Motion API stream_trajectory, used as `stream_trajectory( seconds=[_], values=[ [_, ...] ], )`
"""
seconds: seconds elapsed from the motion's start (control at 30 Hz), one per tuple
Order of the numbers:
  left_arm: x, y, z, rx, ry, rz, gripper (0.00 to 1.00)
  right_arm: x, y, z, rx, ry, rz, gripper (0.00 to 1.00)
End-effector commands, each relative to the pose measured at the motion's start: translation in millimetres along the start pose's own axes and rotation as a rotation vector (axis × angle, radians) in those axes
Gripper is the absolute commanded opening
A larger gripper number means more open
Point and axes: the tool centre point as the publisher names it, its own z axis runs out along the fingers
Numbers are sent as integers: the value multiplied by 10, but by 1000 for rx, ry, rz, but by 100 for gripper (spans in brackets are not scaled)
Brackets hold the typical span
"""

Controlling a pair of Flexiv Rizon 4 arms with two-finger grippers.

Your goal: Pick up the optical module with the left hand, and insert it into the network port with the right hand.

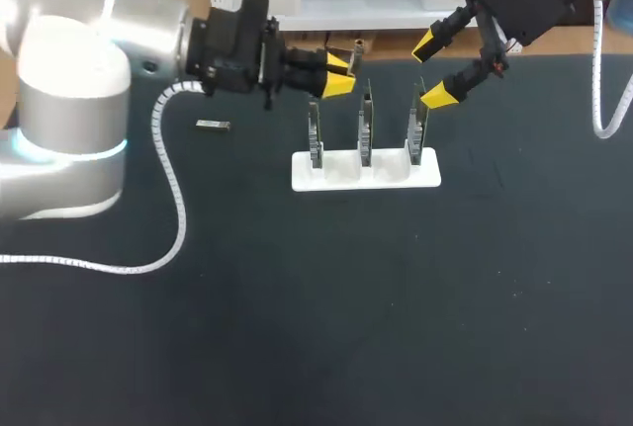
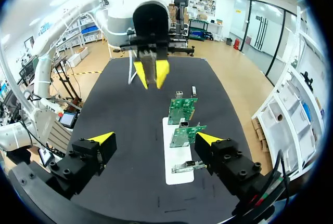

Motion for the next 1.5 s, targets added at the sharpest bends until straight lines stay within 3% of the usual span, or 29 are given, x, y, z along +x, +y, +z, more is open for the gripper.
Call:
stream_trajectory(
  seconds=[0.03,0.47,0.6,0.63,1.5],
  values=[
    [86,148,195,17,-13,-6,0,4,-8,4,-2,-2,-1,100],
    [147,441,291,21,-58,-32,0,4,-8,4,-2,-2,-1,100],
    [170,458,261,29,-46,-38,0,4,-8,4,-2,-2,-1,100],
    [176,458,256,23,-11,-42,0,4,-8,4,-2,-2,-1,100],
    [176,458,256,23,-11,-42,0,4,-8,4,-2,-2,-1,100]
  ],
)
